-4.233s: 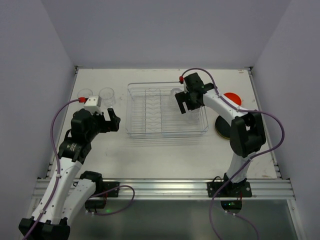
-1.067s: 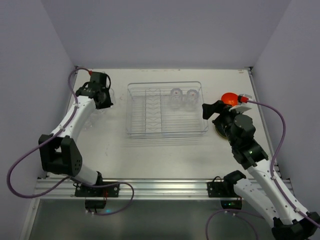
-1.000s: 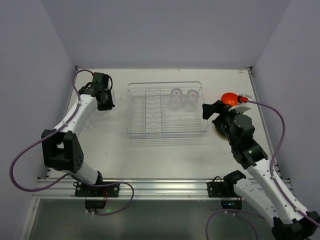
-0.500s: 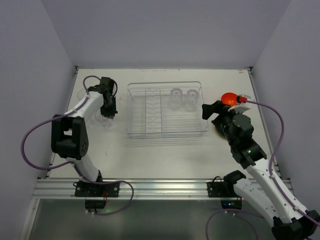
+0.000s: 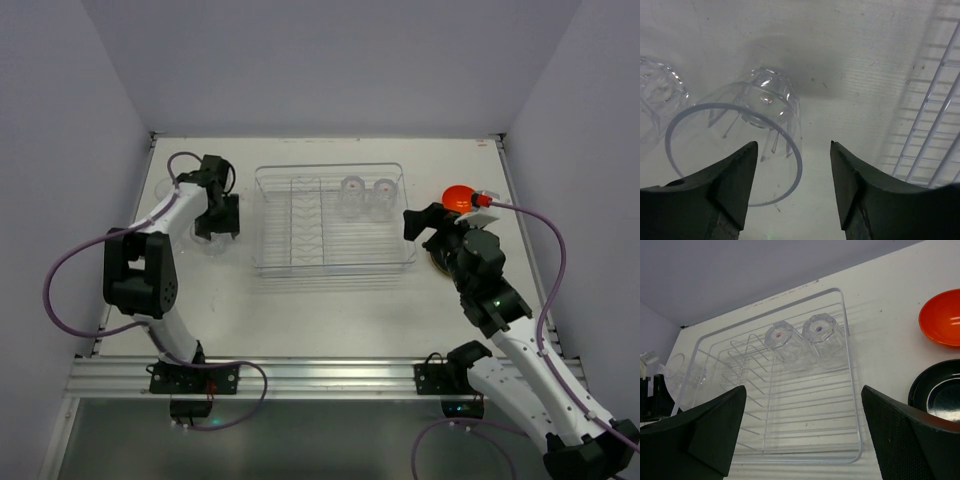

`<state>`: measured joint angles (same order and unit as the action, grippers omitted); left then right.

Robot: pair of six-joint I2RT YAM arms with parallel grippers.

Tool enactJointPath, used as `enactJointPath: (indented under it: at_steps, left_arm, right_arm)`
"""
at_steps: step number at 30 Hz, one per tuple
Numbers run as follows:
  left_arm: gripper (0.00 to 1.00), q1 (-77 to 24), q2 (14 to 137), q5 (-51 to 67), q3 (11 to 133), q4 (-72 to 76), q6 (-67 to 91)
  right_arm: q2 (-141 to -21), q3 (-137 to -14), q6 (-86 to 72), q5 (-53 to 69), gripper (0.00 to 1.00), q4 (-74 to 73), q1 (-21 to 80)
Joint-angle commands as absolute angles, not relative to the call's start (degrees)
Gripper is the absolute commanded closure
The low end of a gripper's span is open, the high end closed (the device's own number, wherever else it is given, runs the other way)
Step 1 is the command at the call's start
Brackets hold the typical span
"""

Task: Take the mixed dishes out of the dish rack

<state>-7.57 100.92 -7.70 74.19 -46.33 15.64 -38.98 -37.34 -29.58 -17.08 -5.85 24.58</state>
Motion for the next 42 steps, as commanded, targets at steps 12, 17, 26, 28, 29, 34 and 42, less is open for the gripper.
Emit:
enactJointPath:
  at_steps: [12,17,26,28,29,34,42]
  left_arm:
    - [0.0,-9.66,69.2,-0.53,72.81,-39.58,18.98]
    - [0.0,-10.11,48.27,-4.91,55.74,-29.8,19.08]
    - [0.0,-10.11,38.93,-8.79,44.39,-23.82,17.05]
    - [0.0,-9.76,38.59,-9.31,43.95,-23.82,17.31]
    - [0.0,-9.49,38.41,-9.84,43.68,-24.34,17.31]
    - [0.0,-8.7,35.78,-11.52,43.16,-24.7,17.93]
    - [0.0,-8.35,37.26,-8.62,43.07,-25.22,18.19]
  right_arm:
    - [-43.05,-37.7,-27.51,-13.01,0.01,-1.58,24.52]
    - [-49.03,-40.69,-26.37,-7.66,0.01,-2.45,24.52]
    - [-53.17,-43.5,-26.28,-7.38,0.01,-4.65,24.87]
    - [-53.96,-45.34,-25.76,-7.38,0.01,-5.79,25.22]
    - [-55.44,-46.22,-25.58,-7.82,0.01,-7.54,26.01]
    - [-64.93,-58.05,-23.56,-14.75,0.01,-17.2,29.0]
    - [-85.76,-78.29,-20.57,-18.98,0.01,-26.36,30.5]
